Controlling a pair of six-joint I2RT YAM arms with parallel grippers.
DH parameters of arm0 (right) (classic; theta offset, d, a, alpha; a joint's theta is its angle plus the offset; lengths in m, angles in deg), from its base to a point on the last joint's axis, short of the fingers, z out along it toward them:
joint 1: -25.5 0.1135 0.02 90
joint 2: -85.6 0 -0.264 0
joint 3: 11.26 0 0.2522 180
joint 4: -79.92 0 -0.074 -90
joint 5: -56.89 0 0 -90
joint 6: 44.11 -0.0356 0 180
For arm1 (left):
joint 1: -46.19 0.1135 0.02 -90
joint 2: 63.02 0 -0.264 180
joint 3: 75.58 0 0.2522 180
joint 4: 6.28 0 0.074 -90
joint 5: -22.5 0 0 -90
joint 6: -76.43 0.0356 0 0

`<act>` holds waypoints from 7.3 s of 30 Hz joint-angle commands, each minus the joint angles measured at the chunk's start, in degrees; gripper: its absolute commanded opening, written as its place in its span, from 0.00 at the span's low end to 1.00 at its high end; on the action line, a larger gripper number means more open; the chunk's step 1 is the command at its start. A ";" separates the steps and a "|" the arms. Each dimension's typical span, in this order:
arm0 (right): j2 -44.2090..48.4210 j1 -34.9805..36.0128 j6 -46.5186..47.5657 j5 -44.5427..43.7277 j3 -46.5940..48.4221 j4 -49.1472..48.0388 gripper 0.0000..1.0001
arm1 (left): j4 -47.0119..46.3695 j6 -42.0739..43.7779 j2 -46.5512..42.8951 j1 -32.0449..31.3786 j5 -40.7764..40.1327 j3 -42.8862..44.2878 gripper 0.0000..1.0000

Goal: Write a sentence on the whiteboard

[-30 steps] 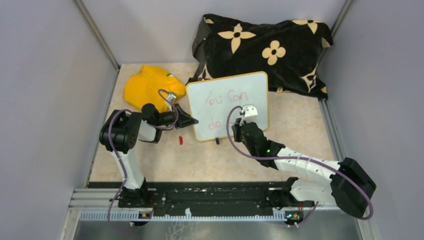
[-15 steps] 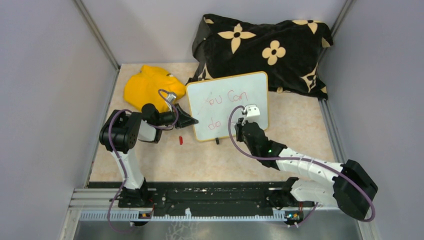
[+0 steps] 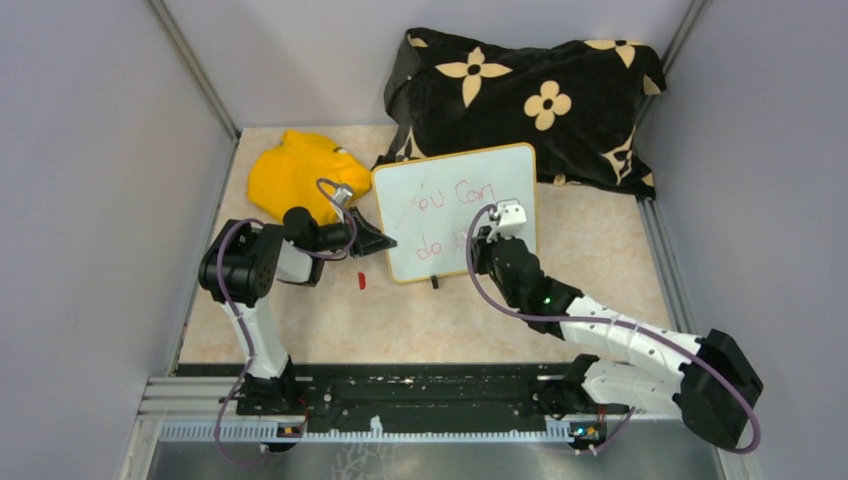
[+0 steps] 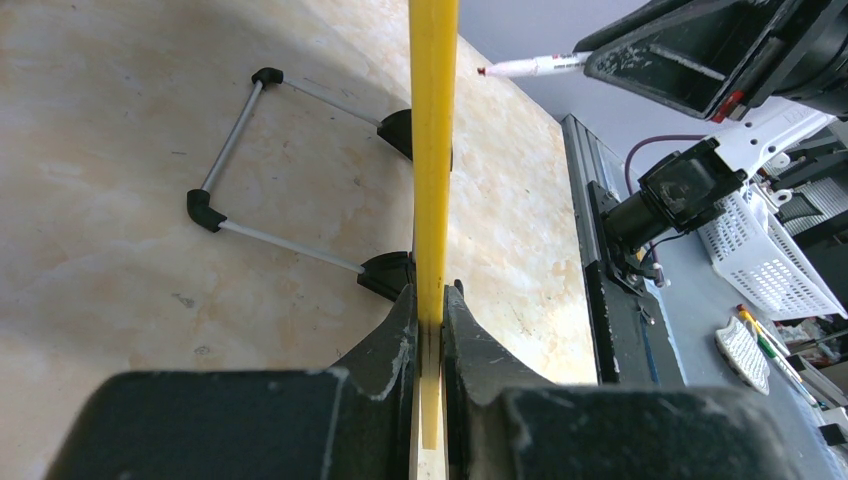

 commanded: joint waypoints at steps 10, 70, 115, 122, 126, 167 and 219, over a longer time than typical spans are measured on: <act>-4.84 -2.10 0.56 -0.67 5.68 -4.15 0.00 | 2.24 1.29 -0.15 -1.16 1.14 0.28 0.00; -4.18 -2.29 -3.16 -0.77 0.72 -0.06 0.00 | 2.51 1.45 0.04 -1.25 1.18 0.30 0.00; -3.07 -4.04 -3.17 -2.90 0.51 1.30 0.00 | 2.77 1.55 0.03 -1.34 1.23 0.37 0.00; -2.61 -4.07 -3.84 -1.49 -0.59 1.69 0.00 | 2.79 1.53 0.11 -1.34 1.23 0.38 0.00; -2.24 -4.09 -4.17 -1.08 -1.32 1.78 0.00 | 2.86 1.53 0.03 -1.34 1.23 0.38 0.00; 2.71 -4.67 -2.66 -2.80 1.95 2.48 0.00 | 3.46 1.89 -0.14 -1.69 1.28 0.48 0.00; 0.25 -5.75 -6.31 -0.69 -3.78 3.31 0.00 | 3.91 2.15 -0.06 -1.69 1.28 0.45 0.00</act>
